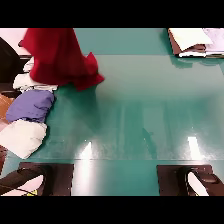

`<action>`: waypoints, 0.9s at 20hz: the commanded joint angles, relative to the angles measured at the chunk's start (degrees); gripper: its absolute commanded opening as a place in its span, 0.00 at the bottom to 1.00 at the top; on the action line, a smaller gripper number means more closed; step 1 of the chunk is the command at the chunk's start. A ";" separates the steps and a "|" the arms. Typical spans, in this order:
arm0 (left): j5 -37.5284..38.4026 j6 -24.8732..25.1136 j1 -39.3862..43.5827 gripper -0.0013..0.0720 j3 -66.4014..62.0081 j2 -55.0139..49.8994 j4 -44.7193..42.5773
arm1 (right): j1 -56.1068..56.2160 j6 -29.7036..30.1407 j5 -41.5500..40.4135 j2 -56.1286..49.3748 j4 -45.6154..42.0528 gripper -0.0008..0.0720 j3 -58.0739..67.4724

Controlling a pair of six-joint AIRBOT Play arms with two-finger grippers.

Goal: Fold the shirts.

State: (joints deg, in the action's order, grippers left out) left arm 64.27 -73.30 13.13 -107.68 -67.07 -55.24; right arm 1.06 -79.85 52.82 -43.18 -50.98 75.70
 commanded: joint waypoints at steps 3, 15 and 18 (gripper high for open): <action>0.00 -3.30 16.65 0.05 10.40 -3.37 -0.02 | -1.25 0.00 2.80 0.90 0.26 0.03 0.02; -0.11 -6.21 4.55 0.76 10.78 -6.03 -9.75 | -1.25 0.00 3.56 0.87 0.24 0.03 0.02; -1.14 -6.51 -5.79 0.76 19.74 -6.03 -10.36 | -1.25 0.00 4.13 0.57 0.35 0.03 0.02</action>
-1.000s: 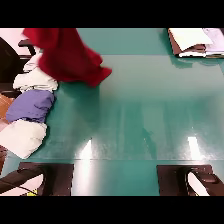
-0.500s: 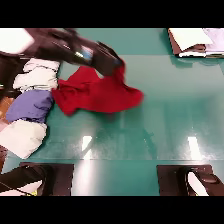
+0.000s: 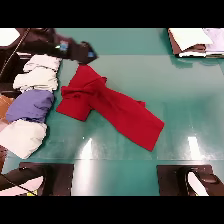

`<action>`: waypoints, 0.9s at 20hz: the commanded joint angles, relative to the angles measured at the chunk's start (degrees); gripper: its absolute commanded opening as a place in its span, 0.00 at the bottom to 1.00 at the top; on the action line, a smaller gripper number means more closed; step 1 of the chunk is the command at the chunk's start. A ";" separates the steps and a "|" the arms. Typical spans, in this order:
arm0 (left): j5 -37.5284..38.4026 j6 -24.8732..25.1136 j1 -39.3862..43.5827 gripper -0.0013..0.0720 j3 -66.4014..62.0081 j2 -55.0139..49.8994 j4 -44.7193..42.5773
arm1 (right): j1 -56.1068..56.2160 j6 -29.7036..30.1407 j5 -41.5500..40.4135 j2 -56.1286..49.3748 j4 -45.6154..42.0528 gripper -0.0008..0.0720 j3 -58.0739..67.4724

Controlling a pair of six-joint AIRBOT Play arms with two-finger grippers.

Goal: Fold the shirts.

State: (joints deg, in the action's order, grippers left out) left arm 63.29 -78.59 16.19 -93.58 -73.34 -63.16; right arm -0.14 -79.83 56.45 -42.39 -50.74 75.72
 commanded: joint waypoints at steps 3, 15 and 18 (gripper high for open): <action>-5.92 -1.14 -17.00 0.76 18.64 0.24 -1.62 | 0.07 -0.02 2.32 -1.40 0.11 0.03 -0.04; -9.75 7.89 -25.00 0.76 24.68 -11.15 -1.36 | 3.28 -0.02 3.74 -5.73 -0.02 0.03 -0.04; -8.72 11.54 -24.76 0.76 24.72 -13.70 -0.39 | 3.28 -0.04 3.85 -5.68 0.02 0.03 -0.04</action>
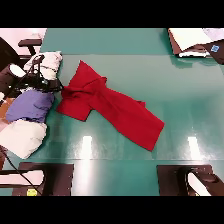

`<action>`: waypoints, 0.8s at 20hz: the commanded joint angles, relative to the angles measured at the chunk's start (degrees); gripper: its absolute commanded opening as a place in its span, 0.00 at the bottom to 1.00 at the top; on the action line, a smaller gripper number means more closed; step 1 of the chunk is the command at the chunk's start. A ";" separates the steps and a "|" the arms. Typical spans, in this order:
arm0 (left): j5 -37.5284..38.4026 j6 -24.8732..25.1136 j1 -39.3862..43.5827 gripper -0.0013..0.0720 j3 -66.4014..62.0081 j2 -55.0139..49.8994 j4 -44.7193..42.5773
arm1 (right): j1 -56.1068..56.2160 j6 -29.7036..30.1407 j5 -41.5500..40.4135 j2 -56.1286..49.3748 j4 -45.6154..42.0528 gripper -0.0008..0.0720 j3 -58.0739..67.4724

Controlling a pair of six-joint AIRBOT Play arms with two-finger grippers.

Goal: Fold the shirts.

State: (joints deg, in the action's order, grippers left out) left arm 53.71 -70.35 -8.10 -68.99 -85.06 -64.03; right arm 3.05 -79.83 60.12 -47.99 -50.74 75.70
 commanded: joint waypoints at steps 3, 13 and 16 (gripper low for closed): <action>1.25 3.96 -0.46 0.76 0.13 -4.81 2.62 | 0.09 -0.04 0.15 -0.11 0.07 0.03 -0.02; 7.54 9.31 -0.48 0.05 -6.03 -6.27 10.08 | -6.47 -5.42 14.36 2.29 -2.29 0.03 -10.08; 8.52 9.27 -0.46 0.05 -9.01 -4.09 10.32 | -11.04 -10.19 20.92 5.31 -7.54 0.44 -26.67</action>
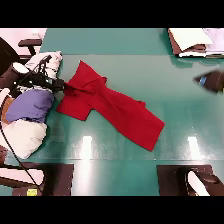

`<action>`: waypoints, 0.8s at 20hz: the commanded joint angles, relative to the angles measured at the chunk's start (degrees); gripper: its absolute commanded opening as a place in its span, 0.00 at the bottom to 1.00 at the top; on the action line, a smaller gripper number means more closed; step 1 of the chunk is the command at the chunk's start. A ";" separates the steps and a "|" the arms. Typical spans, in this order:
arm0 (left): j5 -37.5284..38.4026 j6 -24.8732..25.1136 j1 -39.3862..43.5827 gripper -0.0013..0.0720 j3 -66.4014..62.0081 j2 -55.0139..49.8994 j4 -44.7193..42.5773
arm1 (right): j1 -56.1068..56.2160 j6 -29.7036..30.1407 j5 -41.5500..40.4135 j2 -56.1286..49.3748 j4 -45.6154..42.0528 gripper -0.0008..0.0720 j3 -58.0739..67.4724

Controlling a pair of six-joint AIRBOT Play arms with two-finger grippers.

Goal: Fold the shirts.

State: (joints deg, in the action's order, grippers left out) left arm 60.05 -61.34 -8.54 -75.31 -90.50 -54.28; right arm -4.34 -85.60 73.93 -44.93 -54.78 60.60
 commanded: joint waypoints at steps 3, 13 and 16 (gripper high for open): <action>0.87 -0.24 -0.02 0.05 -3.10 3.78 0.98 | -3.28 -5.25 6.01 3.50 0.61 0.65 -29.68; 1.75 -3.17 -0.02 0.05 -3.08 4.46 1.18 | 15.76 -18.84 -10.29 -0.48 4.35 0.50 -44.44; 2.12 -3.15 -0.04 0.05 -3.08 4.46 1.11 | 20.83 -18.69 -12.52 -6.47 6.21 0.50 -43.52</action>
State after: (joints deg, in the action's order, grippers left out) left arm 61.82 -64.18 -8.54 -78.32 -86.08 -53.12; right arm 11.99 -102.98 64.53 -47.20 -49.54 17.12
